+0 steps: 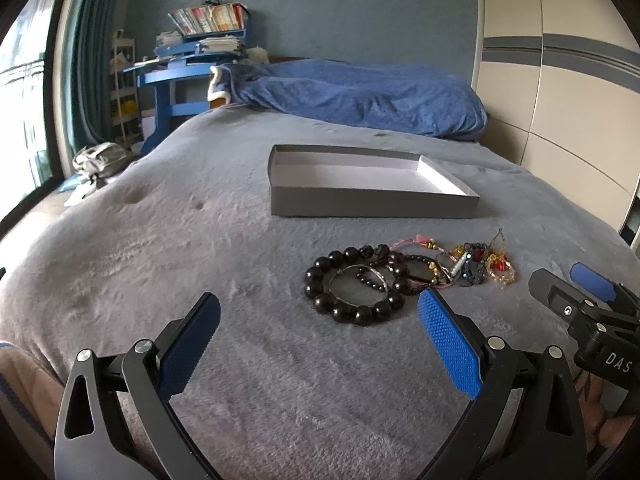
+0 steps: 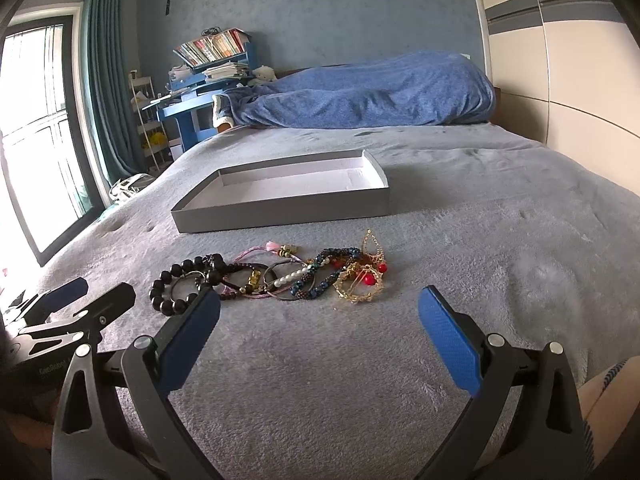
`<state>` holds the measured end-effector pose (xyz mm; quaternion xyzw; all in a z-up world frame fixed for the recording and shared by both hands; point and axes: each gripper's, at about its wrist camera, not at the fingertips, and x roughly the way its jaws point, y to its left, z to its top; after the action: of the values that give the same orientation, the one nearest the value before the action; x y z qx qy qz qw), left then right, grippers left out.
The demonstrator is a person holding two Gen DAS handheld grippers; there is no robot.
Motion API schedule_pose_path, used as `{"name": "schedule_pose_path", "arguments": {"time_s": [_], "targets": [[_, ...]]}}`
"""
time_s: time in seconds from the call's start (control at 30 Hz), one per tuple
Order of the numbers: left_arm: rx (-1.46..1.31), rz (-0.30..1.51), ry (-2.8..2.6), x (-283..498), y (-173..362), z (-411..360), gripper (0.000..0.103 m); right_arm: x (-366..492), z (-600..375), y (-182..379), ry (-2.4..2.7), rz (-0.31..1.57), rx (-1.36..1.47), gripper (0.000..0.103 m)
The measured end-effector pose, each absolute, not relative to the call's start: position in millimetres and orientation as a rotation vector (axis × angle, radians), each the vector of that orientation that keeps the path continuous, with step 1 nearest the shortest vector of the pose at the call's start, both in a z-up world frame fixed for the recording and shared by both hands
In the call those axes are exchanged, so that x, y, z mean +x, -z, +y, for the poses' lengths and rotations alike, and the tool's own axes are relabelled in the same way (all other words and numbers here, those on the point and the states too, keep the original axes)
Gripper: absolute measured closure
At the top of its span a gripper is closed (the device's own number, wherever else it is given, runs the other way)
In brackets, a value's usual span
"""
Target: Organize jewelry
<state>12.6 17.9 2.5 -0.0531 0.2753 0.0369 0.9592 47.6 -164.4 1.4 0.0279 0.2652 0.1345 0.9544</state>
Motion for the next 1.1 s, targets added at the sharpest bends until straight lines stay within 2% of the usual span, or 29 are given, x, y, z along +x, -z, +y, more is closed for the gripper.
{"name": "schedule_pose_path", "arguments": {"time_s": [1.1], "targets": [[-0.105,0.578,-0.068,14.8,1.0,17.1,0.005,51.8,-161.6,6.8,-0.266,0.557,0.053,0.005]]}}
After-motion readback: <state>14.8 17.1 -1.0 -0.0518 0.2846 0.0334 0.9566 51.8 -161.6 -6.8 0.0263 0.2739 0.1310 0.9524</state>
